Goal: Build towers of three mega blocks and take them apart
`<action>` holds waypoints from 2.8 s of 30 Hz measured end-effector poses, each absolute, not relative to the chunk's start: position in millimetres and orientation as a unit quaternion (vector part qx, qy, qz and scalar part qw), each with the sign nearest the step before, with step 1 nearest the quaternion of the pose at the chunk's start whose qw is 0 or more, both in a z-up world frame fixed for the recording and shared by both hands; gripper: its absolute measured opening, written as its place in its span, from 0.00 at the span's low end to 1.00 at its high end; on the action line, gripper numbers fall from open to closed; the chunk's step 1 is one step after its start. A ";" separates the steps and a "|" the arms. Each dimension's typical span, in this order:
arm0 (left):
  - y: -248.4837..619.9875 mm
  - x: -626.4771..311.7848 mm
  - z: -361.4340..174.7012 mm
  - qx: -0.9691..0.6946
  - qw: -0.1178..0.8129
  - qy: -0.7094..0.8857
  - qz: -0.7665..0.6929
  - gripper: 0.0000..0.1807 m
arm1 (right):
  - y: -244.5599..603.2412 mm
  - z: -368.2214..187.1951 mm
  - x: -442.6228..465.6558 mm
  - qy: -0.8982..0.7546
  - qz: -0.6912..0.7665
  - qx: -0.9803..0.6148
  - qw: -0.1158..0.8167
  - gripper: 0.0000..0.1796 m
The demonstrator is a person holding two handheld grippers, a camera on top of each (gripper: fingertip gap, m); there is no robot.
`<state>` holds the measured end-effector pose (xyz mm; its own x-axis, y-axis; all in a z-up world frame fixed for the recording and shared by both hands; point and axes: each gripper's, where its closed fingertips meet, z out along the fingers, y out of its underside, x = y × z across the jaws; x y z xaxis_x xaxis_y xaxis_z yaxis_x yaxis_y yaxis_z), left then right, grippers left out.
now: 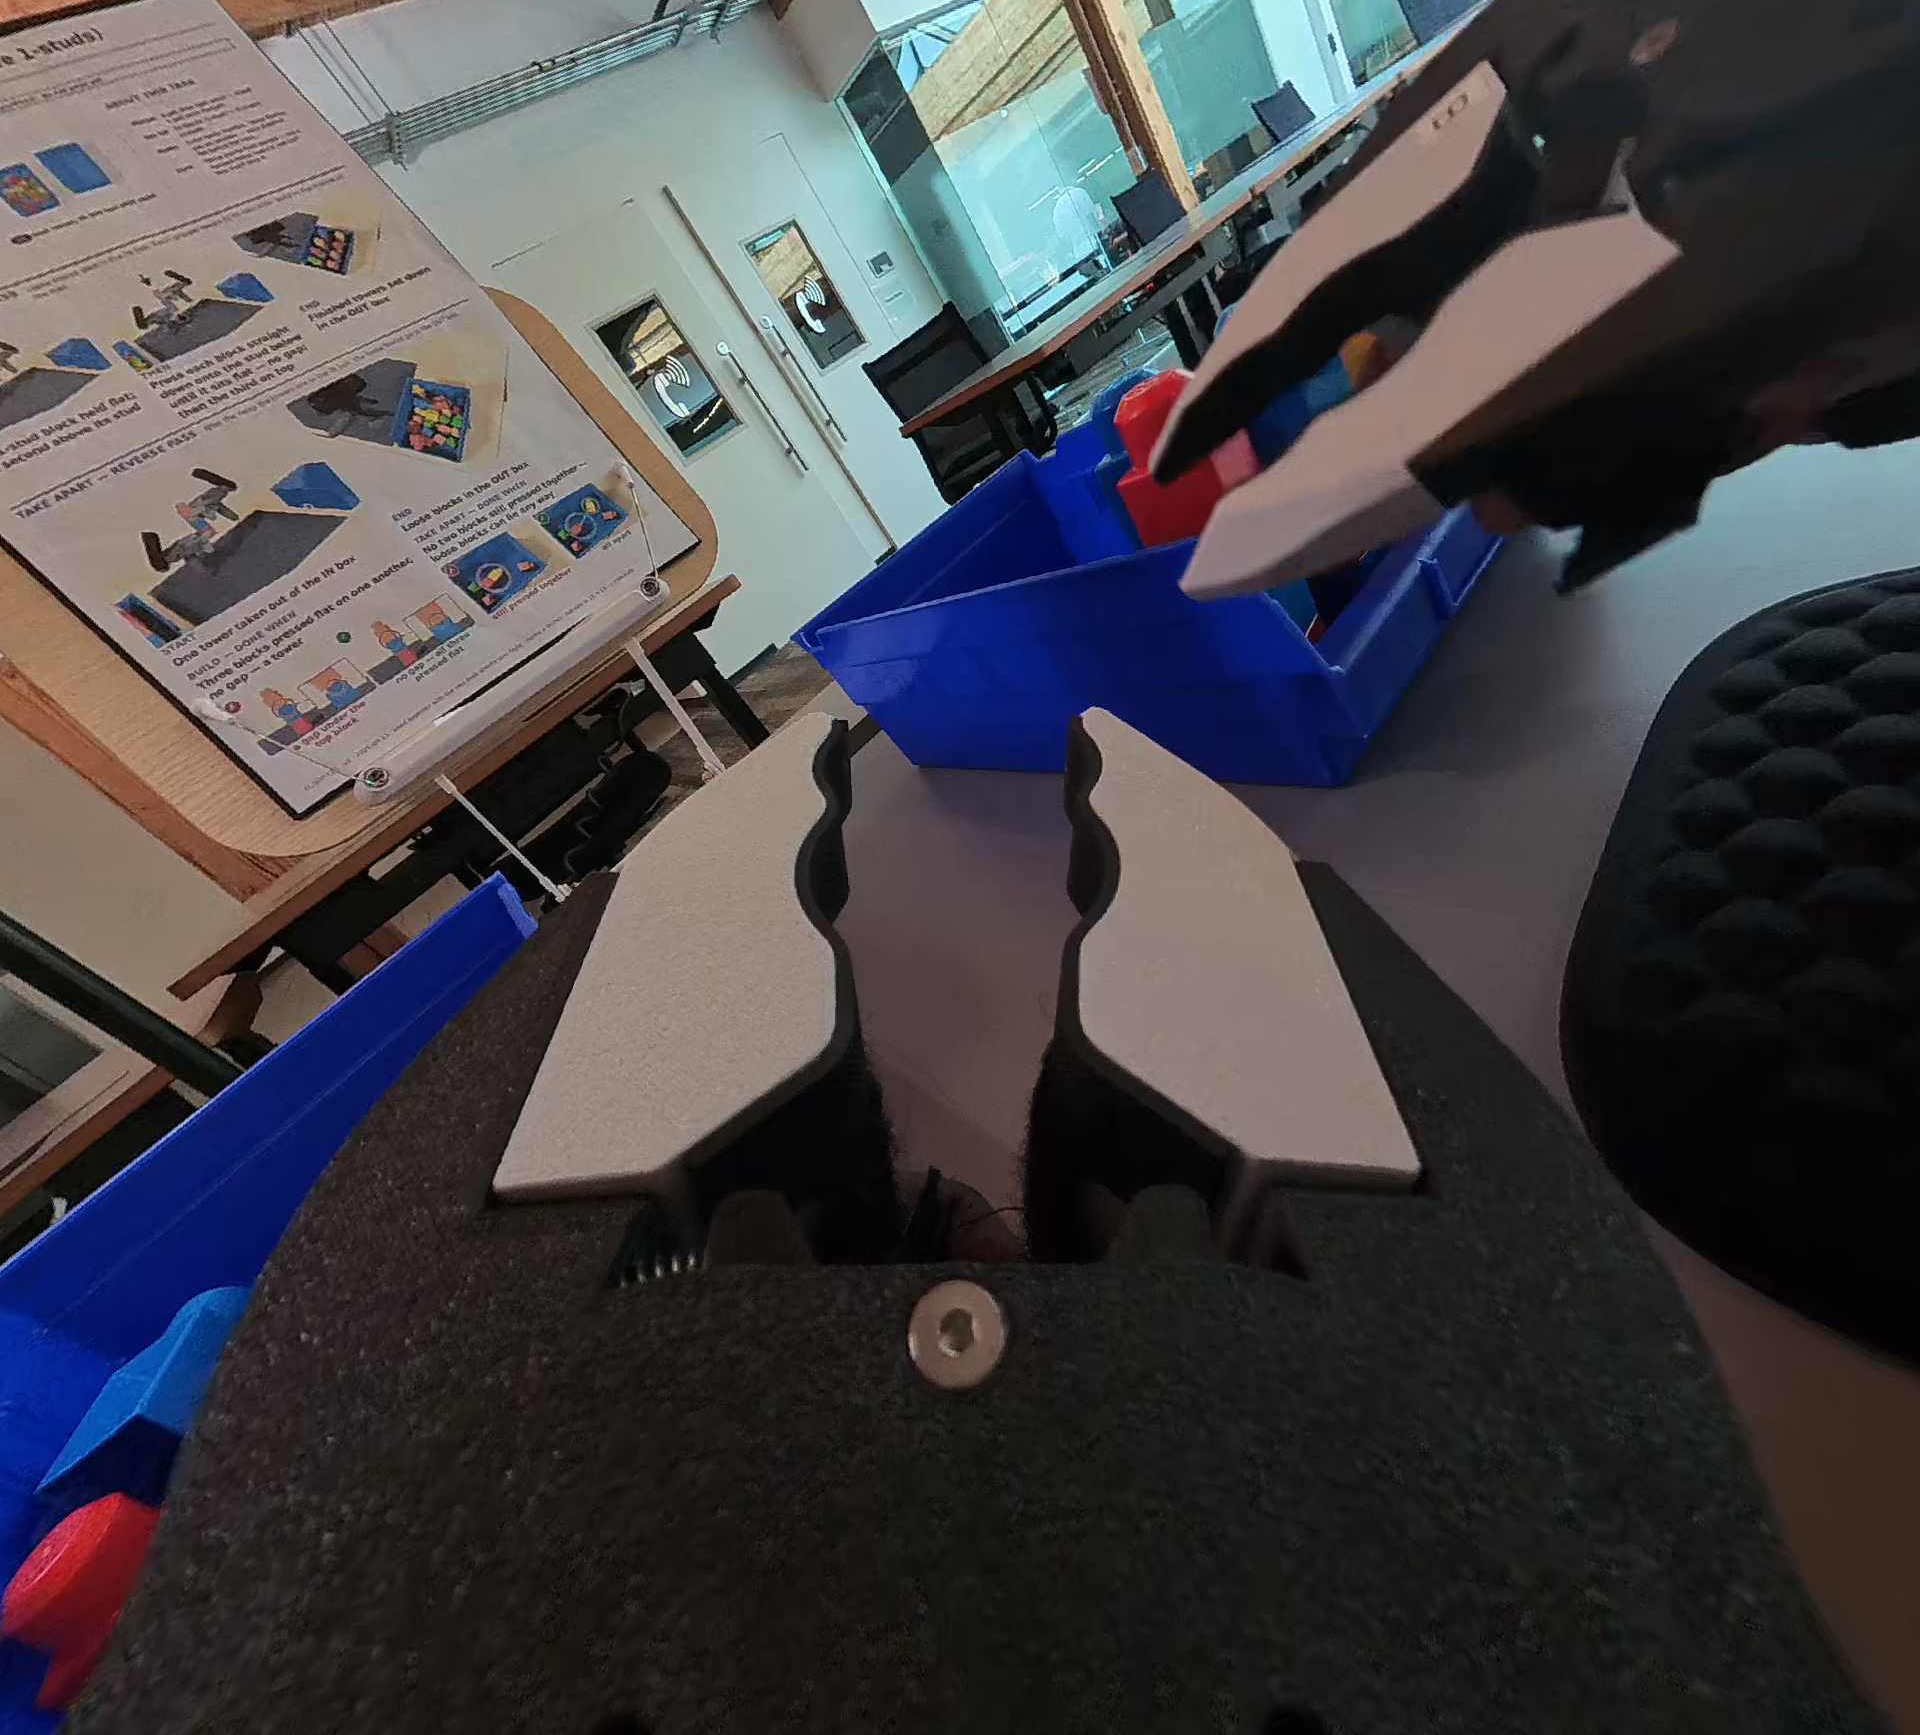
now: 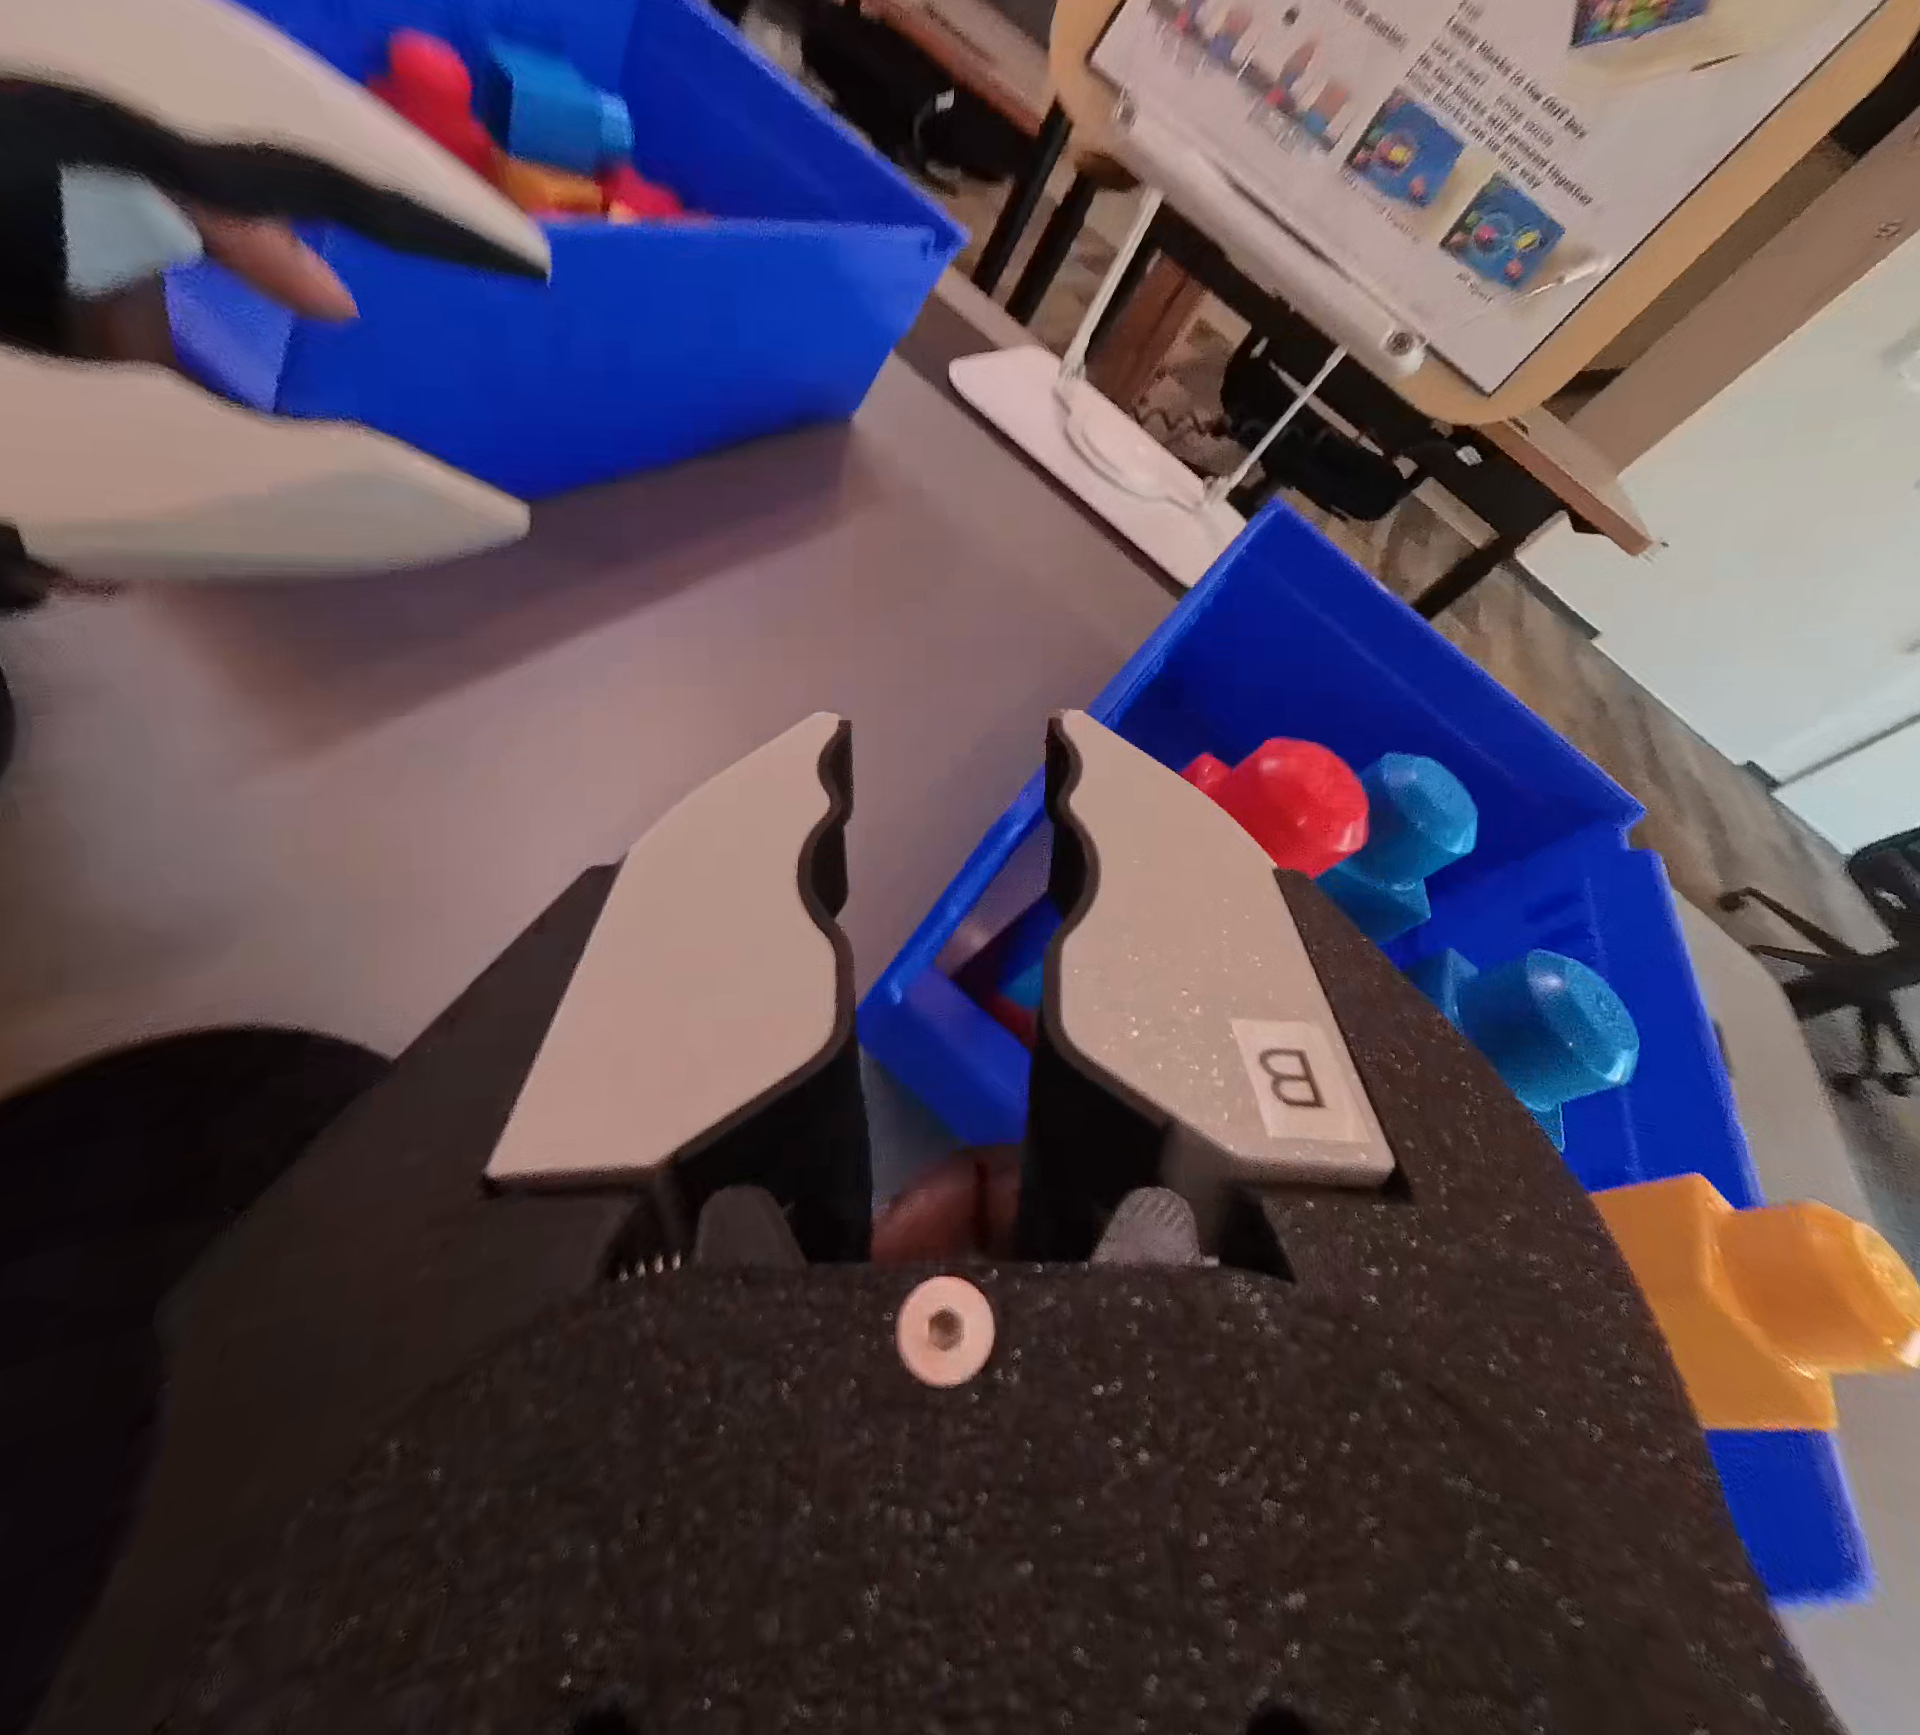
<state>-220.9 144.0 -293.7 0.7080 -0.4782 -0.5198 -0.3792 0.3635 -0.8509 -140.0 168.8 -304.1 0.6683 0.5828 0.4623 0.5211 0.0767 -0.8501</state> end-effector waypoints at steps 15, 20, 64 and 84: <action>144.2 -219.8 -298.7 -0.565 0.726 0.391 -0.026 0.22 | 187.0 -337.5 -124.4 -0.446 -0.045 -0.695 0.562 0.08; 144.0 -219.4 -300.3 -0.565 0.724 0.396 -0.021 0.22 | 176.2 -337.4 -113.8 -0.503 -0.027 -0.657 0.561 0.09; 142.5 -211.1 -311.6 -0.575 0.701 0.421 -0.028 0.21 | 167.3 -263.4 -140.2 -0.194 0.284 -0.570 0.746 0.14; 275.2 -425.3 -394.7 -0.914 0.349 0.204 0.026 0.35 | 150.3 -313.8 -198.6 -0.418 0.211 -0.587 0.660 0.20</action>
